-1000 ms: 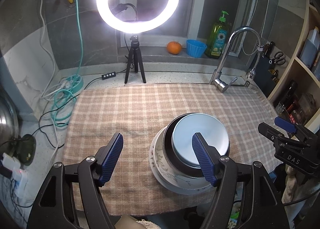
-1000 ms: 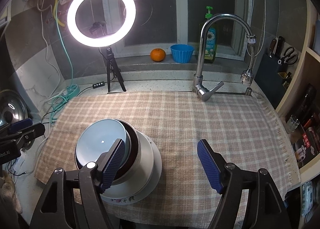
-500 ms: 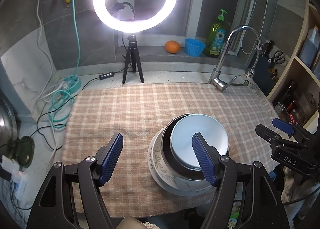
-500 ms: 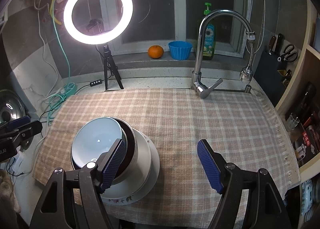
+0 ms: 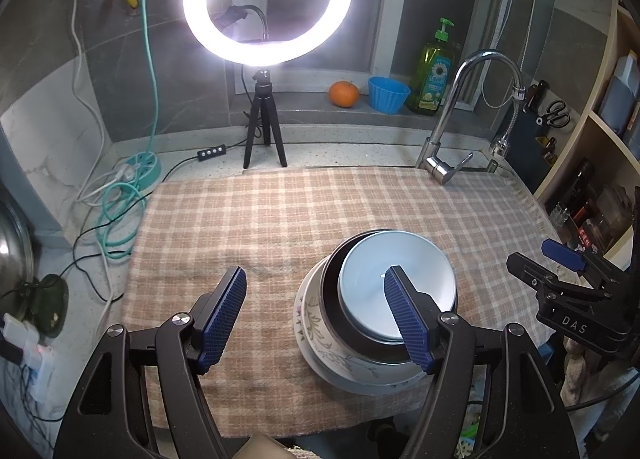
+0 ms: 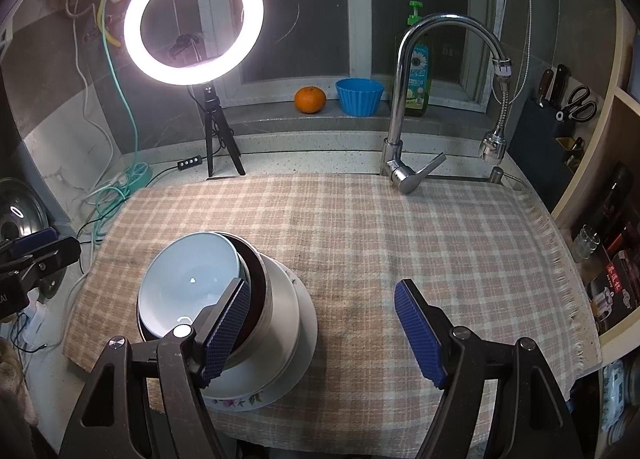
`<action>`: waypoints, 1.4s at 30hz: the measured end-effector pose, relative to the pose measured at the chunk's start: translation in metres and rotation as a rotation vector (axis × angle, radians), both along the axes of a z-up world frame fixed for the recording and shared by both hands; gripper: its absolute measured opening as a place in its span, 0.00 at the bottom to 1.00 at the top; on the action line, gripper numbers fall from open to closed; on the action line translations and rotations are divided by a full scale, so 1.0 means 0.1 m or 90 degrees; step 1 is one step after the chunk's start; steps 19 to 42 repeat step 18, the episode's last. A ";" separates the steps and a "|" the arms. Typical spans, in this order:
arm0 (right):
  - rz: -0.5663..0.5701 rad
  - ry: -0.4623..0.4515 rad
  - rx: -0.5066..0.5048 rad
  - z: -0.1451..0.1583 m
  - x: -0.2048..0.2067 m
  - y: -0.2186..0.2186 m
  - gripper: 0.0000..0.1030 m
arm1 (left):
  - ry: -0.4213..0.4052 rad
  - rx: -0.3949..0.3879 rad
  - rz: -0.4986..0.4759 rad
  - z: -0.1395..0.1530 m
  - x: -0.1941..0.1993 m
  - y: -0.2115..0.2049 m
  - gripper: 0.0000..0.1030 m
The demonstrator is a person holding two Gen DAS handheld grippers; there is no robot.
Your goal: Organize plates and bowls
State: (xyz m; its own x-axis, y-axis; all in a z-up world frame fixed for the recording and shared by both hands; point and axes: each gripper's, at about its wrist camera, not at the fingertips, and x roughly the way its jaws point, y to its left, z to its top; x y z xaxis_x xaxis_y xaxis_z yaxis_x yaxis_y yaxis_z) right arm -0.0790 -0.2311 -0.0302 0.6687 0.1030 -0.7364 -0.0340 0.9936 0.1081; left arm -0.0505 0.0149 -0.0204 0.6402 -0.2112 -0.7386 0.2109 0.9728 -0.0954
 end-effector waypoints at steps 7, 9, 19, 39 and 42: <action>0.002 0.004 -0.002 -0.02 0.01 -0.01 0.69 | 0.001 -0.001 0.001 0.00 0.00 -0.01 0.69; 0.004 0.006 -0.002 -0.03 0.03 0.00 0.69 | 0.004 -0.002 0.001 0.00 0.01 0.00 0.69; 0.006 0.011 -0.002 -0.05 0.06 -0.01 0.69 | 0.006 -0.002 0.005 -0.01 0.02 0.02 0.69; 0.006 0.011 -0.002 -0.05 0.06 -0.01 0.69 | 0.006 -0.002 0.005 -0.01 0.02 0.02 0.69; 0.006 0.011 -0.002 -0.05 0.06 -0.01 0.69 | 0.006 -0.002 0.005 -0.01 0.02 0.02 0.69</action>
